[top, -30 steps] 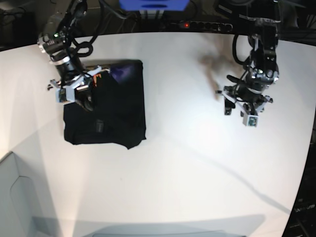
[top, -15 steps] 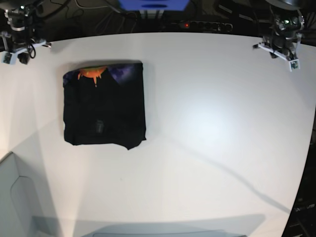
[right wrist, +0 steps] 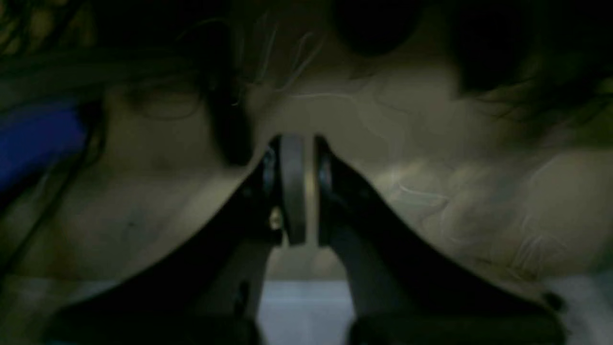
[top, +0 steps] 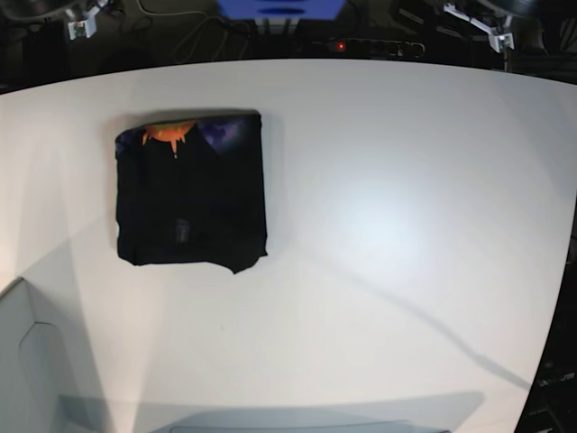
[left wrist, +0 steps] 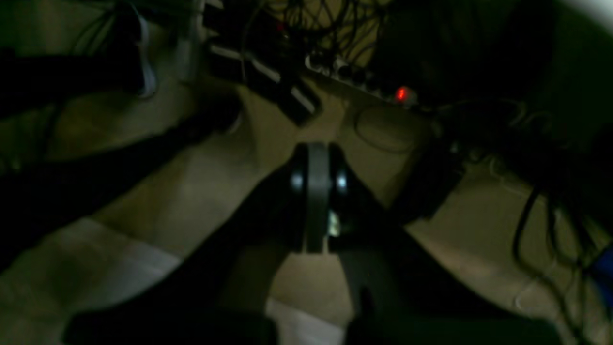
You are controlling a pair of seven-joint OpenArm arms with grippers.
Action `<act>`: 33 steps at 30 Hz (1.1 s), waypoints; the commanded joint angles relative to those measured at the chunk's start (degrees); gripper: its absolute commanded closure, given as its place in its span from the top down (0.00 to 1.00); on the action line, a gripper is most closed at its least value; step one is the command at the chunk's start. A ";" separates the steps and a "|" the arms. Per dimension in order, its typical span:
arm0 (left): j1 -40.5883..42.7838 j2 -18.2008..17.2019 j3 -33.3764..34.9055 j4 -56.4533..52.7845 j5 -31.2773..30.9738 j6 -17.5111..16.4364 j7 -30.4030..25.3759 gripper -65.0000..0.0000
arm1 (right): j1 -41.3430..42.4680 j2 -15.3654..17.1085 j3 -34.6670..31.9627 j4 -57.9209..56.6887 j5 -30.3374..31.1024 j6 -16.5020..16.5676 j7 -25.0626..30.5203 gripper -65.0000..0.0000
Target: Fold the T-shirt properly
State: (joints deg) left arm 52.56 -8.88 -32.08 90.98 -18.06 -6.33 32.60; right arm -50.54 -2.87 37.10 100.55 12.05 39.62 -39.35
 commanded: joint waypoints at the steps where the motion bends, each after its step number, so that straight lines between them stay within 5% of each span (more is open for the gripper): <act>1: 1.12 -0.48 0.91 -2.67 0.00 0.22 -2.40 0.00 | -1.10 1.07 -1.54 -2.57 -0.41 0.38 1.60 0.00; 5: -1.79 -0.83 6.36 -15.24 0.17 0.22 -13.22 0.00 | 1.01 1.95 -9.19 -13.04 -4.19 0.38 11.18 0.00; 11: -10.93 -4.79 19.72 -35.02 -0.18 0.22 -19.98 0.00 | 4.43 1.95 -21.50 -29.30 -11.31 -0.54 25.86 0.00; 15: -17.70 -6.19 27.28 -48.47 0.17 0.22 -30.18 0.00 | 10.15 2.21 -26.77 -42.05 -13.15 -9.95 34.39 0.00; 22: -30.71 -5.05 38.98 -67.46 -0.35 0.22 -37.30 0.00 | 24.83 5.38 -28.27 -72.55 -16.32 -26.12 49.95 0.00; 30: -36.16 -3.55 40.12 -69.13 -0.35 0.31 -34.67 0.00 | 31.77 4.85 -31.96 -84.07 -21.07 -51.88 59.00 0.00; 33: -37.74 -3.38 40.21 -69.13 0.00 0.22 -33.35 0.00 | 33.09 3.27 -33.98 -84.16 -21.15 -54.69 58.83 0.00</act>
State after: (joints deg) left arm 14.70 -12.21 8.03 21.52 -18.22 -5.87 -0.21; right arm -16.91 0.99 3.20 16.45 -9.04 -14.61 18.90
